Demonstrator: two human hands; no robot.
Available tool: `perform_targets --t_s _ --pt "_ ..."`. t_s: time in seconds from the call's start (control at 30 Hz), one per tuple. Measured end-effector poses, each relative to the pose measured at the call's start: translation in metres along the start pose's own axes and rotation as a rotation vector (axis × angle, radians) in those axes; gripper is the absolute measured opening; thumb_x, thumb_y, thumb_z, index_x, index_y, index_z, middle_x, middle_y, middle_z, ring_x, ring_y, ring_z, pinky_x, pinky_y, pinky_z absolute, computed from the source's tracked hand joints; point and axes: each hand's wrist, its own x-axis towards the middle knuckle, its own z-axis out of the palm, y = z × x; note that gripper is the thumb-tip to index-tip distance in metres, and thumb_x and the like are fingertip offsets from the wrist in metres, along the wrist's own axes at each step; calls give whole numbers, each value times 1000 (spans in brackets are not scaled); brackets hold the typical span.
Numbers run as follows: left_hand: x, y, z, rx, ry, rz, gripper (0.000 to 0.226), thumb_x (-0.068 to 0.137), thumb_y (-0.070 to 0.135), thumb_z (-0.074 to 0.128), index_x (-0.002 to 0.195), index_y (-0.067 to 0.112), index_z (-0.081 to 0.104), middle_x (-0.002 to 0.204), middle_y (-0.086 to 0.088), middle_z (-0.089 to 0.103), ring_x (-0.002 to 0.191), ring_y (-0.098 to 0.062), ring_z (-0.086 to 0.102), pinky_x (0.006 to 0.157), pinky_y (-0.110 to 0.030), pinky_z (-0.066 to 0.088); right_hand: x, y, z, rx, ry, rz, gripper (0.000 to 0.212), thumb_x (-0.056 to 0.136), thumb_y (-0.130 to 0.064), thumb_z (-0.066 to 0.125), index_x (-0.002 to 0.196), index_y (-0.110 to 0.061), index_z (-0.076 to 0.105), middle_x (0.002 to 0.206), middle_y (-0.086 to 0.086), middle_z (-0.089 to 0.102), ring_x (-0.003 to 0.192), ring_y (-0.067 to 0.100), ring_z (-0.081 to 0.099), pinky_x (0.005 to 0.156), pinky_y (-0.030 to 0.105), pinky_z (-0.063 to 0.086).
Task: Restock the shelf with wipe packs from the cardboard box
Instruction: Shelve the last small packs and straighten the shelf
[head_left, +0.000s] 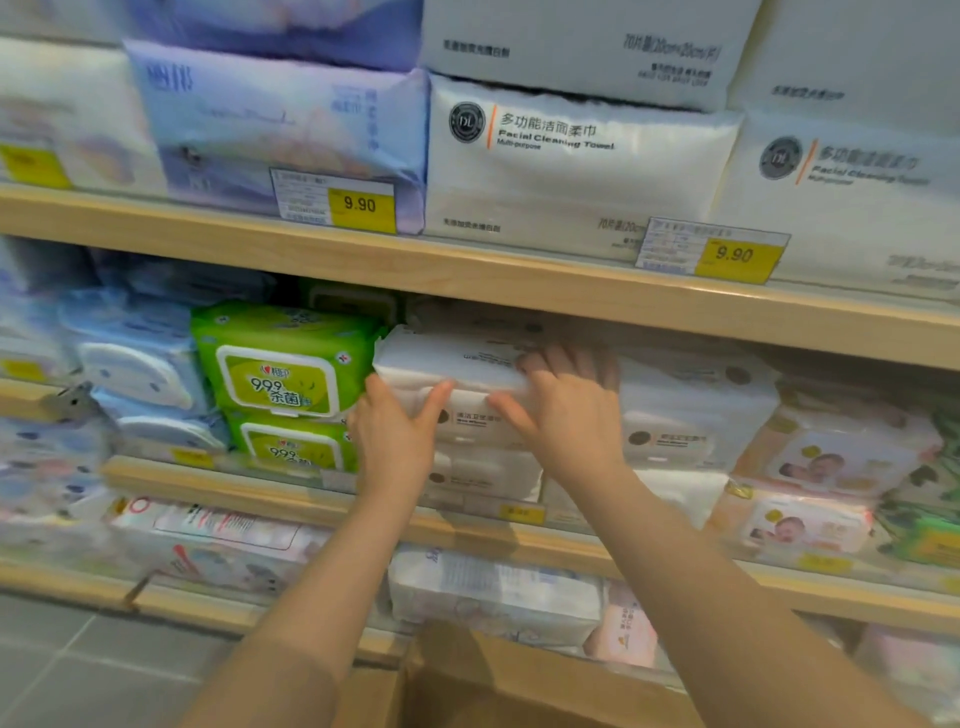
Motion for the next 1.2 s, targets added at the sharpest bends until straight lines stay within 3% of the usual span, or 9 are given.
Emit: perform_targets --t_s 0.13,0.37,0.47,0.6,0.73,0.87,1.0,1.13,1.2 --pt "6 6 6 17 2 -18 69 82 58 55 113 -2 45 114 -24 56 111 -39 44 89 -48 39 1 -1 14 -69 175 3 39 82 -56 51 93 -22 65 83 1 64 80 28 59 88 42 34" --pt "15 16 13 67 -12 -88 76 83 60 51 120 -5 42 123 -26 53 116 -42 42 96 -46 29 7 -12 22 -96 145 101 43 83 -53 45 92 -16 65 85 10 61 80 29 56 78 40 39" --pt "11 15 10 -46 2 -96 72 82 56 58 118 -5 45 121 -25 54 115 -41 45 96 -45 33 8 -12 17 -95 76 99 46 84 -54 44 97 -14 63 90 11 60 84 30 56 81 41 37" --pt "-19 15 2 -254 46 -43 69 85 42 63 133 -1 38 133 -17 45 121 -30 43 93 -31 35 6 -5 -5 38 -167 57 55 89 -56 45 130 -19 45 127 9 47 120 29 41 104 45 21" --pt "-33 6 -18 -243 32 80 70 88 41 59 140 2 31 139 -15 38 126 -26 41 99 -33 38 -12 -3 -23 126 -158 -47 57 91 -52 48 138 -21 38 138 6 41 128 29 38 115 47 8" --pt "-16 -22 -63 -176 53 189 59 90 33 58 137 4 36 133 -12 42 120 -24 44 96 -39 42 -18 -30 -23 167 -125 -110 57 90 -53 39 134 -16 43 133 5 46 121 27 42 107 45 27" --pt "17 -66 -103 -120 86 110 63 89 31 61 139 4 34 136 -15 41 125 -28 41 103 -44 38 -2 -84 -13 205 -100 -179 58 85 -51 42 128 -12 50 129 9 53 114 29 51 97 44 39" --pt "42 -104 -116 -134 27 45 70 90 31 59 147 11 23 146 -12 33 135 -25 32 111 -39 30 24 -129 1 183 -55 -236 58 83 -42 64 131 -12 50 133 9 53 113 31 54 99 47 40" --pt "53 -115 -112 -166 -31 66 74 91 33 57 150 19 14 153 -5 26 140 -21 25 113 -44 27 39 -143 5 173 -71 -229 61 86 -43 60 138 -16 41 142 6 45 124 30 45 107 46 30"
